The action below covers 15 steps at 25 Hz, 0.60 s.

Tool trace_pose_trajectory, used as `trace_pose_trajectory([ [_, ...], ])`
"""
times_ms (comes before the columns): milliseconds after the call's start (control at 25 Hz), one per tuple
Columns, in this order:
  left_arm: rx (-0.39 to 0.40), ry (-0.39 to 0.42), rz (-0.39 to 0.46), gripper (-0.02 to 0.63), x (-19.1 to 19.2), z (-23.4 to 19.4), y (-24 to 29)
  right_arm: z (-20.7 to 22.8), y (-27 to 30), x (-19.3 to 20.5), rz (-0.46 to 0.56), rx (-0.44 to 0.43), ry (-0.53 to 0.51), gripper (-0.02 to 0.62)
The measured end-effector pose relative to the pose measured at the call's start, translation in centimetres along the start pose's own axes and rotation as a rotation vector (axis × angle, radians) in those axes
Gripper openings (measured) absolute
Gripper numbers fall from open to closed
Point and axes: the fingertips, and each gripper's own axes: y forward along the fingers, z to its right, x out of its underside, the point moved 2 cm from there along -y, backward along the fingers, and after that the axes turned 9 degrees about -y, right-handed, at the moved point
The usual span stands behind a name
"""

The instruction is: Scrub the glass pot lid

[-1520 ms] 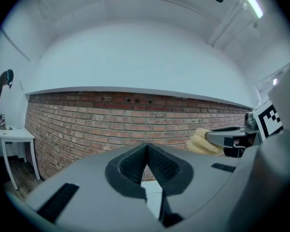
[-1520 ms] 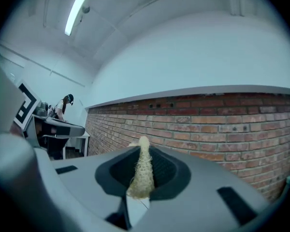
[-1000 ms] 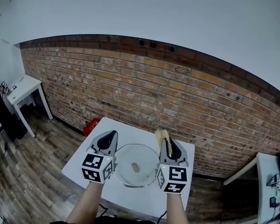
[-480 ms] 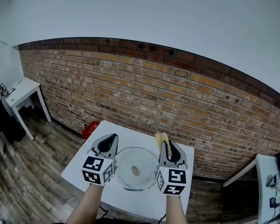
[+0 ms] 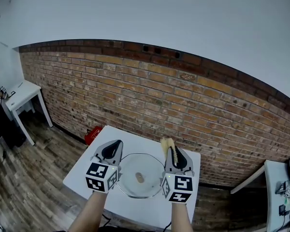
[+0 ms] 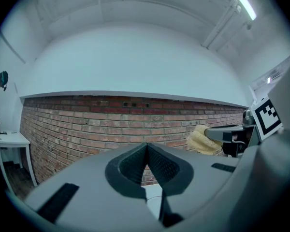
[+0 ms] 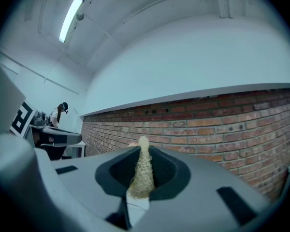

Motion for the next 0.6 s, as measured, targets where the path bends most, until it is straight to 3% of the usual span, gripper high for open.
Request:
trace_pose_trajectory([
  [600, 0.005, -0.009, -0.004, 0.009, -0.29, -0.33, 0.06, -0.16, 0.23, -0.06, -0.001, -0.004, 0.001, 0.058],
])
